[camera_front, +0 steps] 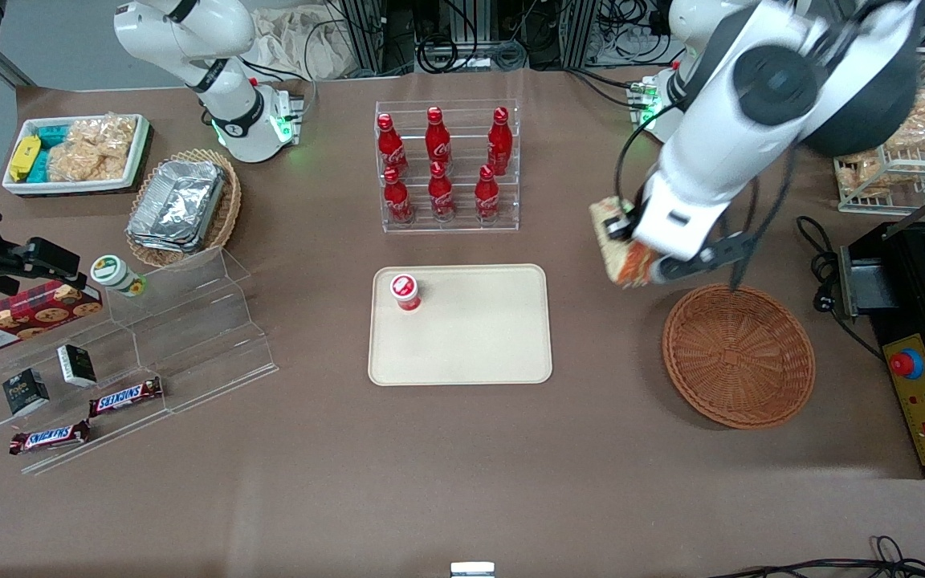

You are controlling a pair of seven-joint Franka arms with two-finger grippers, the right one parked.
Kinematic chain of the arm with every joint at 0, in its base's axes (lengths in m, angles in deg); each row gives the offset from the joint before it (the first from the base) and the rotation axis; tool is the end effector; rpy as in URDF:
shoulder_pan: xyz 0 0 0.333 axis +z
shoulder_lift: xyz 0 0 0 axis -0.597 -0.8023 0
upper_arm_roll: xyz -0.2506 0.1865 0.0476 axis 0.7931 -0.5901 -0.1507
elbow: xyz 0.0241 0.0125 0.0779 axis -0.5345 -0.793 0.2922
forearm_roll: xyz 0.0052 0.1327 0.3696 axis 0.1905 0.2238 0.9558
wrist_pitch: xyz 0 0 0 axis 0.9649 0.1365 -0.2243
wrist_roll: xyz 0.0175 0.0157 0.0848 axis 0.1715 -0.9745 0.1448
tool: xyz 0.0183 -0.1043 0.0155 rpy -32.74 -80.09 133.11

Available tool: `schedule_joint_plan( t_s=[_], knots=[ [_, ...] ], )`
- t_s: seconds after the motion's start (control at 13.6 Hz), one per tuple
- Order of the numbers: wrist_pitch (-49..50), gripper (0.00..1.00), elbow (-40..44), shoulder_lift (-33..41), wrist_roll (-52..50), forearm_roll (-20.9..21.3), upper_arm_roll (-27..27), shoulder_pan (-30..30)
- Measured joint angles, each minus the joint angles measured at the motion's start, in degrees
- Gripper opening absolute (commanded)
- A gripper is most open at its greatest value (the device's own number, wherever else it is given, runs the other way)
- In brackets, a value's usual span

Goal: Place sandwich from basket to tray
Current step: 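Carry the sandwich over the white tray and lower it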

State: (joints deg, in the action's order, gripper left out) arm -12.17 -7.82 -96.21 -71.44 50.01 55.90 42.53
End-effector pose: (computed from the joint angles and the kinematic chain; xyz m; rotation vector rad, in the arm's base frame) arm 0.5449 -0.2982 0.5098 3.0494 0.5418 -0.1601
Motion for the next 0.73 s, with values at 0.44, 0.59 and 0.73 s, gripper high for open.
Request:
schedule_joint_plan(
  t_s=[0.44, 0.59, 0.73],
  knots=[
    [-17.51, 0.02, 0.01, -17.82, -16.21, 9.8, -0.03, -7.56],
    [-21.32, 0.04, 0.09, -22.01, -20.31, 13.83, -0.04, -9.19],
    [-24.13, 0.12, 0.15, -25.75, -24.16, 17.66, -0.04, -10.55]
  ],
)
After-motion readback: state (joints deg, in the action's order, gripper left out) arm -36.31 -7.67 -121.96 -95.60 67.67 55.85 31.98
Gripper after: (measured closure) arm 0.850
